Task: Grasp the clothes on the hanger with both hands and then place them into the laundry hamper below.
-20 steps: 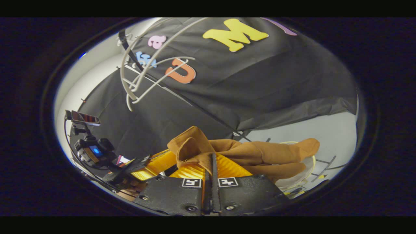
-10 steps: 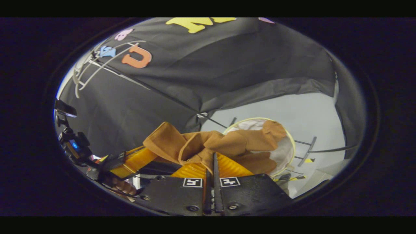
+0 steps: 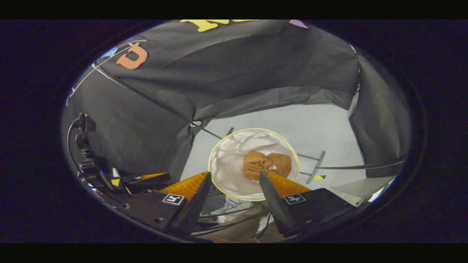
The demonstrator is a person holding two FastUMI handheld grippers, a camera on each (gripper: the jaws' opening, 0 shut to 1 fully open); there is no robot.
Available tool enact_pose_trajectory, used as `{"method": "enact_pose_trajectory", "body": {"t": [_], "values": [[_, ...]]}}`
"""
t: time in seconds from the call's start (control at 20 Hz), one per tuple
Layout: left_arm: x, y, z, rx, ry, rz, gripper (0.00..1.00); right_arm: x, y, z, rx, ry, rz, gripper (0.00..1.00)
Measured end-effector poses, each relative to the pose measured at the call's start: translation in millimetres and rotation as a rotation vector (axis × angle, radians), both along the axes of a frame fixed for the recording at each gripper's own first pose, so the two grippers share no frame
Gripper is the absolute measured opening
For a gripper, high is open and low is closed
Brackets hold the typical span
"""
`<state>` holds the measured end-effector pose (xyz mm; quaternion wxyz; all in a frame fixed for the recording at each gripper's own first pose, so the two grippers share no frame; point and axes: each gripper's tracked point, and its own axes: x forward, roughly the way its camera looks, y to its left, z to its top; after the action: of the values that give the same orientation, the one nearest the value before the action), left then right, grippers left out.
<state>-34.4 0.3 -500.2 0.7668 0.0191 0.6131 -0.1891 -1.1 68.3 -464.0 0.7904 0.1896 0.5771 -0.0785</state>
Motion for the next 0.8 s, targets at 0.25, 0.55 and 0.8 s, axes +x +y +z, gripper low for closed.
{"method": "enact_pose_trajectory", "body": {"t": [0.25, 0.55, 0.8], "values": [[6.2, 4.7, 13.0, -0.031, 0.004, 0.036, 0.98, -2.3, -18.6, 30.0, -0.141, -0.074, -0.047, 0.89], [11.1, 36.6, 47.1, 0.005, 0.030, 0.076, 0.97, -13.4, -39.4, 87.4, -0.212, -0.171, -0.160, 0.88], [6.0, 38.1, 84.3, 0.026, 0.040, 0.125, 1.00, -21.2, -55.9, 126.8, -0.227, -0.239, -0.156, 0.89]]}}
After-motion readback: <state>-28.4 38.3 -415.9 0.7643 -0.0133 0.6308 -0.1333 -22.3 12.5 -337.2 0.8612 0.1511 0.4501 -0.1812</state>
